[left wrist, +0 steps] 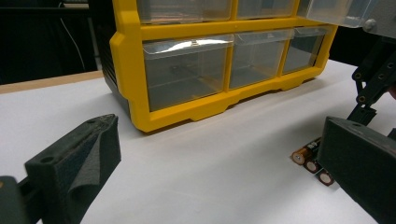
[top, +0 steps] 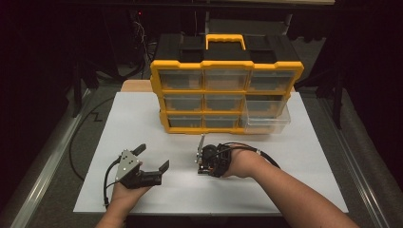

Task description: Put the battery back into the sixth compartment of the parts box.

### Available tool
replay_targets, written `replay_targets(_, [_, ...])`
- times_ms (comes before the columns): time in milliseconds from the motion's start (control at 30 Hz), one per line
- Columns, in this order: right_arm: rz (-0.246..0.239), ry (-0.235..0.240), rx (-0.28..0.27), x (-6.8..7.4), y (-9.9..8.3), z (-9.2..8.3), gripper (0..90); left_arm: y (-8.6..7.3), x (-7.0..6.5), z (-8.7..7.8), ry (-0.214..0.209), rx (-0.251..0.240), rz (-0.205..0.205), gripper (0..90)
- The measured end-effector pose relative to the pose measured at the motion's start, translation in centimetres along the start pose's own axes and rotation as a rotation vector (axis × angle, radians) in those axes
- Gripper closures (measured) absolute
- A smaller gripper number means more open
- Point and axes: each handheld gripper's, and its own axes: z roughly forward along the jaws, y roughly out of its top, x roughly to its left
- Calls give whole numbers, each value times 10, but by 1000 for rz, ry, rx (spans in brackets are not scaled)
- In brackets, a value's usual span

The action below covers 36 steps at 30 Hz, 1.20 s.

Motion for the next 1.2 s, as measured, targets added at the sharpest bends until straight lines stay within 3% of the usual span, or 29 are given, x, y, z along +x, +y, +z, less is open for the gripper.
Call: replay_targets(1200, [-57, 19, 32, 5, 11, 18, 718, 0, 1, 0, -1, -6, 0, 5])
